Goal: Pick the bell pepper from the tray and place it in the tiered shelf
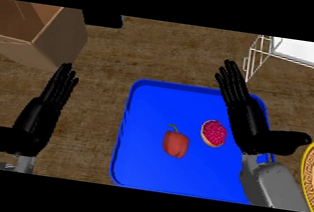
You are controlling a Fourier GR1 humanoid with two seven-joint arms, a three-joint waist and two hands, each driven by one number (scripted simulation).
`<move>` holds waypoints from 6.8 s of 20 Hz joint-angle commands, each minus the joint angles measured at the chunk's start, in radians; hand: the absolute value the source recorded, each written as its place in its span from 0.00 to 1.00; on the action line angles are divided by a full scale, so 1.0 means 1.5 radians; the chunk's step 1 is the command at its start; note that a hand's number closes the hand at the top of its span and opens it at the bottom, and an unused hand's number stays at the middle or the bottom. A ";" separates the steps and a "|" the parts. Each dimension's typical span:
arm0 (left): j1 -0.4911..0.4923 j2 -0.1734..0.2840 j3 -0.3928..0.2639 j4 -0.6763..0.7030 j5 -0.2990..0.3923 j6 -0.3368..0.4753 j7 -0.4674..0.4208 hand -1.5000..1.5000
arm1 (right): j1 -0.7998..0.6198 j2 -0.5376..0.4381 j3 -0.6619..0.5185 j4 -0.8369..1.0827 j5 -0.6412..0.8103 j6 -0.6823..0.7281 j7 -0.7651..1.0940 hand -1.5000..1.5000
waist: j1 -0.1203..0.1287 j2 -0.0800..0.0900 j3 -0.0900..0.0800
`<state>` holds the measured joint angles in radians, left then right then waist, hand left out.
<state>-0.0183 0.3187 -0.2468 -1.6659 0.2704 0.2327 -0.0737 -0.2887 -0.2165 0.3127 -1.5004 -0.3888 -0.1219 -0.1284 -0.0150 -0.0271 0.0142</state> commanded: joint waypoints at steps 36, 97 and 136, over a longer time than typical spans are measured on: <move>-0.114 -0.005 -0.020 0.146 -0.104 -0.018 0.067 0.50 | 0.385 -0.010 0.133 -0.335 0.868 -0.303 0.488 0.00 | 0.010 0.020 -0.017; -0.130 -0.037 0.028 0.186 -0.142 -0.062 0.042 0.50 | -0.022 0.144 0.279 -0.106 1.035 0.084 1.077 0.00 | 0.017 0.020 -0.010; -0.107 -0.065 0.052 0.152 -0.170 -0.097 0.059 0.50 | -0.104 0.082 0.031 0.038 0.806 0.161 0.721 1.00 | 0.015 0.019 -0.009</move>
<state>-0.1923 0.2017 -0.1773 -1.4099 0.0038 0.1184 0.0043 -0.3847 -0.0504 0.5067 -1.4550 0.9616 0.0125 1.0105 0.0067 -0.0041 -0.0029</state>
